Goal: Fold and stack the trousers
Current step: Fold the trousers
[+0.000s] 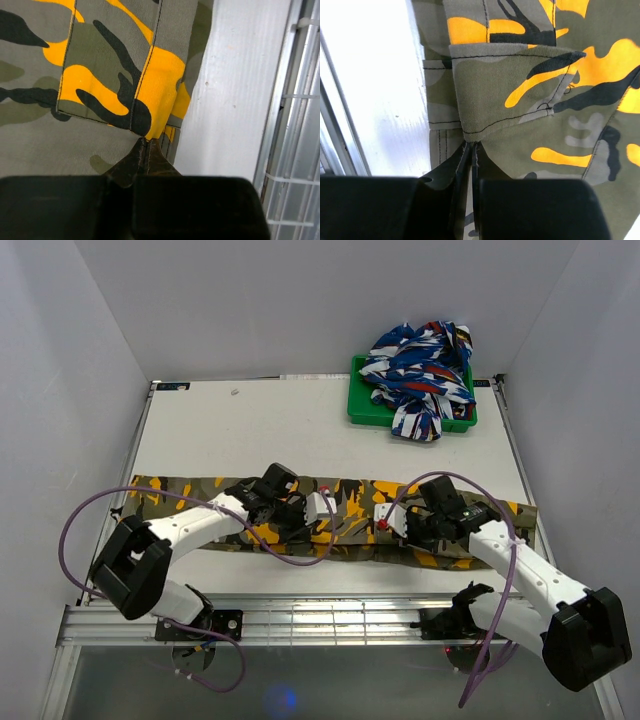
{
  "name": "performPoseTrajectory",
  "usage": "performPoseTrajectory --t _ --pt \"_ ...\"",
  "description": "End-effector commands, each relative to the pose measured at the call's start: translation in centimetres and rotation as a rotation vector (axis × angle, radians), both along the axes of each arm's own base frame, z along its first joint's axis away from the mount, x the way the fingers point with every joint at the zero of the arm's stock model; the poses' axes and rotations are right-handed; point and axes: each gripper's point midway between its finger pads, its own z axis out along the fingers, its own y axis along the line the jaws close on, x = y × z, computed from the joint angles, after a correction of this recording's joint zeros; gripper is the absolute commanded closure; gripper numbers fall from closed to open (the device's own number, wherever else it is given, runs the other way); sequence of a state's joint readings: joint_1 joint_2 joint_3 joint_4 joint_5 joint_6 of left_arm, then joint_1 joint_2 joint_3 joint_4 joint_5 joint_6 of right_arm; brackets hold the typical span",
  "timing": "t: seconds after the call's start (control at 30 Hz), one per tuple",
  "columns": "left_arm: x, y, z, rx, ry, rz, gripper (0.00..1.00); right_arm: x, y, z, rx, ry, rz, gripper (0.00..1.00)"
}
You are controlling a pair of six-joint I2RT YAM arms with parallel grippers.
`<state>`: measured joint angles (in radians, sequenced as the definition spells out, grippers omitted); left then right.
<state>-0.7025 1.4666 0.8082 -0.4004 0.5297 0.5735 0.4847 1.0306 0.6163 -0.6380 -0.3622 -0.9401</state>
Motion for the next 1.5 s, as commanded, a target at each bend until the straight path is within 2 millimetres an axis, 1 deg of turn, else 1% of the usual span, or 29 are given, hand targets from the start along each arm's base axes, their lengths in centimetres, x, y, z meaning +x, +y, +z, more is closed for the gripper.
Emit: performPoseTrajectory --t 0.0,0.17,0.2,0.3,0.37,0.47,0.5,0.57,0.6,0.63,0.67,0.7,0.73,0.77,0.87,0.93,0.97,1.03,1.07,1.1,1.13,1.17,1.2,1.23,1.27,1.3,1.37,1.43,1.47 --pt "-2.0 0.3 3.1 -0.033 0.022 -0.059 1.0 -1.4 0.5 1.6 0.039 0.008 0.071 0.92" --pt "-4.0 1.8 0.6 0.027 0.09 -0.096 1.0 -3.2 -0.2 -1.1 0.001 0.086 0.112 0.92" --pt "-4.5 2.2 -0.6 0.055 0.13 -0.102 1.0 -3.6 -0.4 -2.2 -0.019 0.12 0.117 0.92" --pt "-5.1 2.7 -3.1 0.11 0.191 -0.112 1.0 -3.3 -0.5 -4.0 -0.056 0.141 0.12 0.92" --pt "-4.6 2.7 -4.0 0.136 0.19 -0.106 1.0 -3.2 -0.5 -4.5 -0.071 0.159 0.131 0.92" --pt "-4.4 3.0 -5.0 0.165 0.194 -0.112 0.91 -3.2 -0.4 -4.3 -0.088 0.188 0.161 0.9" --pt "-4.4 3.0 -4.9 0.165 0.192 -0.116 0.78 -3.7 -0.7 -4.0 -0.095 0.204 0.167 0.8" --pt "-4.5 2.8 -3.6 0.135 0.172 -0.12 0.59 -3.3 -0.2 -2.3 -0.068 0.178 0.174 0.64" --pt "-4.4 2.7 -2.7 0.116 0.156 -0.118 0.49 -3.4 -0.1 -1.1 -0.049 0.16 0.169 0.48" --pt "-3.9 2.2 -0.4 0.064 0.095 -0.112 0.45 -3.1 0.5 0.2 -0.016 0.135 0.162 0.42" --pt "-3.6 2.0 0.9 0.039 0.066 -0.095 0.27 -1.9 1.3 2.6 0.035 0.075 0.126 0.38" --pt "-3.2 1.8 2.3 0.01 0.03 -0.082 0.2 -1.4 1.7 3.9 0.064 0.052 0.104 0.31" --pt "-2.3 1.3 3.7 -0.028 -0.025 -0.061 0.1 -0.9 2.2 5.2 0.097 0.036 0.087 0.3" --pt "-1.0 1.1 5.9 -0.065 -0.084 0.006 0.04 0.4 2.7 7.2 0.135 0.015 0.044 0.29" --pt "2.9 -0.1 9.2 -0.153 -0.21 0.15 0.02 3.0 2.9 9.0 0.2 0.045 -0.057 0.28" --pt "4.7 -0.9 9.5 -0.154 -0.199 0.227 0.02 5.8 2.9 9.2 0.227 0.112 -0.13 0.28" --pt "5.2 -1.4 9.5 -0.151 -0.189 0.231 0.04 7.2 2.2 9.2 0.248 0.135 -0.177 0.28" --pt "6.8 -2.7 9.2 -0.15 -0.131 0.269 0.06 10.3 1.8 8.2 0.233 0.18 -0.217 0.3" --pt "7.4 -3.1 9.2 -0.16 -0.103 0.282 0.06 11.8 1.1 6.7 0.217 0.219 -0.248 0.31" --pt "8.6 -2.6 9.4 -0.18 -0.07 0.318 0.06 12.7 1.0 6.5 0.213 0.22 -0.253 0.32" --pt "10.1 -3.0 10.1 -0.22 -0.046 0.339 0.04 14.2 1.0 6.9 0.213 0.197 -0.249 0.35" --pt "9.9 -3.4 10.9 -0.295 0.054 0.327 0.02 14.9 0.9 5.6 0.202 0.229 -0.253 0.36" --pt "11.3 -2.4 11.4 -0.334 0.095 0.361 0.02 15.6 1.0 5.4 0.198 0.224 -0.246 0.37" --pt "12.6 -2.5 11.6 -0.364 0.13 0.373 0.02 16.5 1.1 5.4 0.198 0.21 -0.239 0.38" --pt "12.9 -2.6 11.9 -0.397 0.201 0.383 0.02 16.9 1.3 4.3 0.195 0.239 -0.239 0.38" --pt "13.9 -1.9 12.0 -0.414 0.23 0.4 0.02 17.2 1.4 3.9 0.194 0.249 -0.238 0.39" --pt "15.5 -2.0 11.8 -0.425 0.277 0.427 0.02 17.5 1.8 2.4 0.189 0.287 -0.225 0.39" --pt "16.8 -2.0 11.7 -0.43 0.274 0.455 0.02 17.1 2.0 1.3 0.176 0.312 -0.213 0.4" --pt "17.6 -2.0 11.4 -0.429 0.271 0.471 0.02 16.2 2.2 0.3 0.162 0.332 -0.181 0.42"
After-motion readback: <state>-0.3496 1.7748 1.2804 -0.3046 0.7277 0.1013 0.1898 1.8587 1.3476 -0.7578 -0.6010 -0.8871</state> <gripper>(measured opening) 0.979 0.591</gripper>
